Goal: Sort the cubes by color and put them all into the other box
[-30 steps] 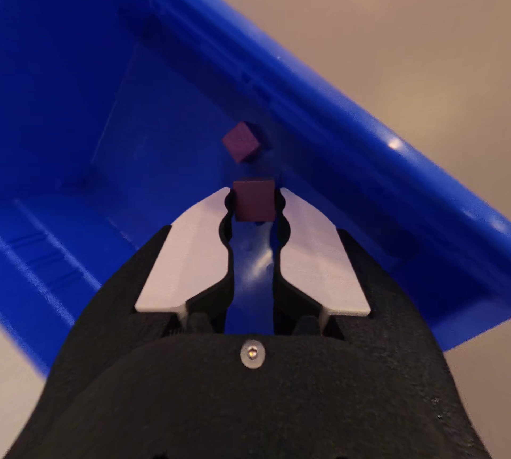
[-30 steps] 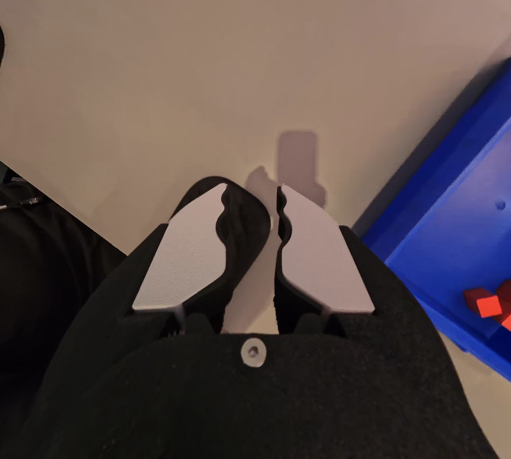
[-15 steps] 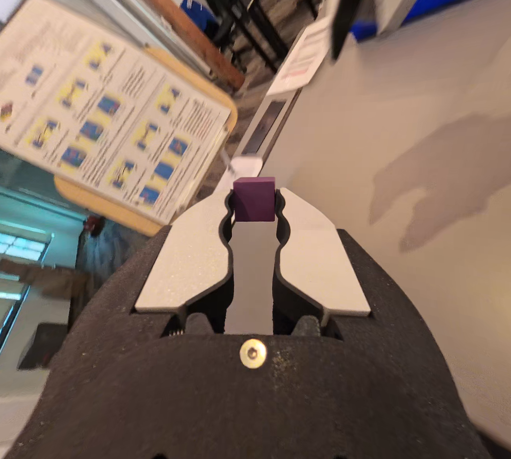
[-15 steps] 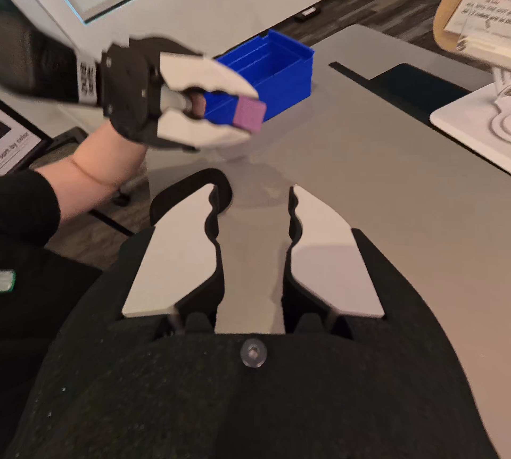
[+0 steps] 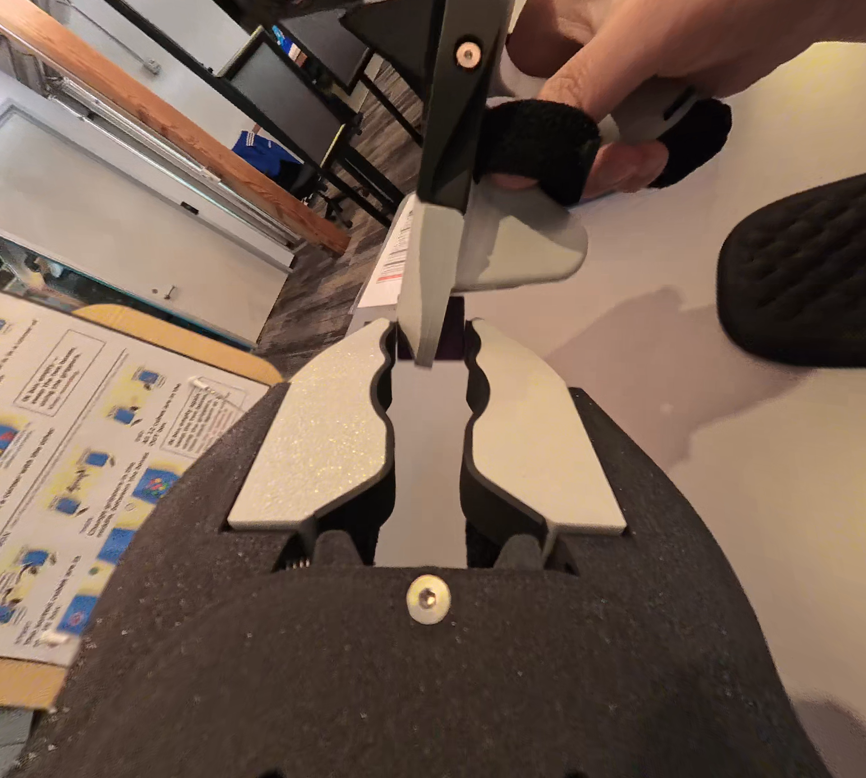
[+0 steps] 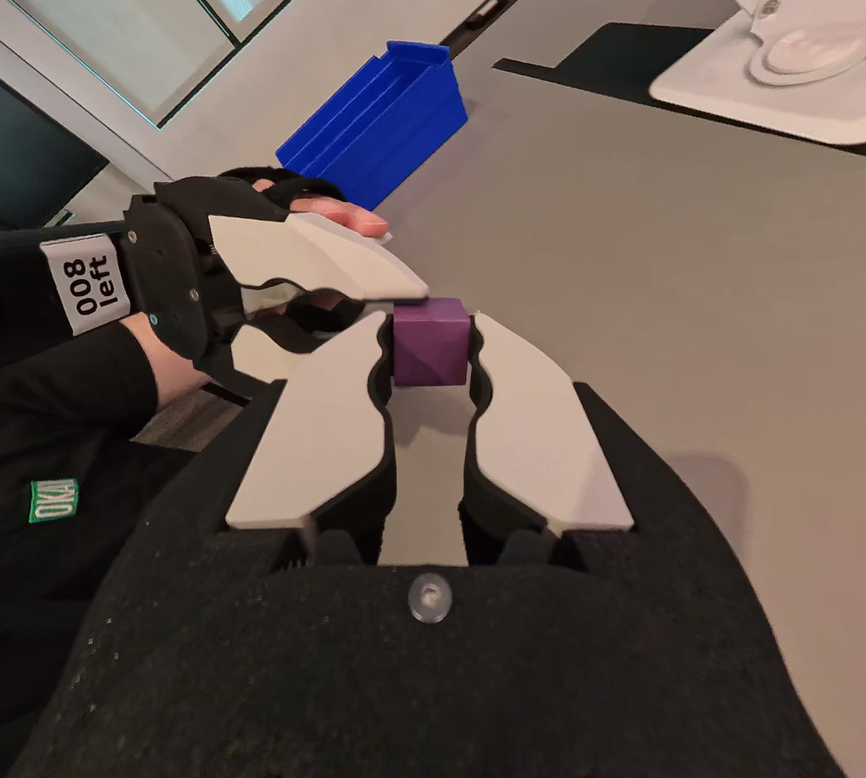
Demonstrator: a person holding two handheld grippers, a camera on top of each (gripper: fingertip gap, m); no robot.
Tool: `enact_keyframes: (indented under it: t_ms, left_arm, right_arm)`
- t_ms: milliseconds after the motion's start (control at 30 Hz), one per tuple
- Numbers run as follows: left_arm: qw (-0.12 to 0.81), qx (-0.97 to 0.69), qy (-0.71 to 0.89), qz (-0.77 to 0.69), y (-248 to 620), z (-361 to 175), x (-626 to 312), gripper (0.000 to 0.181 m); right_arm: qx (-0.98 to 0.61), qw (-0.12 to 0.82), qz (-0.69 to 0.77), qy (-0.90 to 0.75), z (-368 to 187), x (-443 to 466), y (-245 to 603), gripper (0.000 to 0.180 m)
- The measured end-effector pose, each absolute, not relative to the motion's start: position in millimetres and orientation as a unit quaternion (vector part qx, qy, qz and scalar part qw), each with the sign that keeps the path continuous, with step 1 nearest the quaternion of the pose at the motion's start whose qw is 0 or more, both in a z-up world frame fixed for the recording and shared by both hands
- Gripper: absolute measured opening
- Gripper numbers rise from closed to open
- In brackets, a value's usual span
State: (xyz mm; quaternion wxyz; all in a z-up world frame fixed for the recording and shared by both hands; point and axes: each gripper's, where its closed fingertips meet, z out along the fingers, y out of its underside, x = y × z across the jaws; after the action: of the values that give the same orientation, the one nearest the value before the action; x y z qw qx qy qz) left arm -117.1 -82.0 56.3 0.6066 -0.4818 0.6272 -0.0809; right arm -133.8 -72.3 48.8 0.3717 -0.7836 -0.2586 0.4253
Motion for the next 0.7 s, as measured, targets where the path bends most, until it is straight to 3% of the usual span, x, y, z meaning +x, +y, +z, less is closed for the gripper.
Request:
enact_keyframes:
  t_ms: [167,300,433,700]
  left_arm:
    - [0.593,-0.506,0.622,-0.069,-88,46,-122,0.024]
    - [0.552,-0.574,0.603,-0.04,-78,29,-158,0.021]
    - [0.532,-0.638,0.557,0.012,-61,22,-195,0.015]
    - [0.522,-0.666,0.525,0.088,-35,30,-203,0.013]
  right_arm:
    - [-0.797,0.388,0.393,-0.245,51,-27,-97,0.029]
    - [-0.872,0.379,0.256,-0.172,27,119,-103,0.029]
    - [-0.937,0.265,0.2,-0.105,-44,205,-105,0.029]
    - [-0.958,0.039,0.177,-0.221,-142,195,-100,0.029]
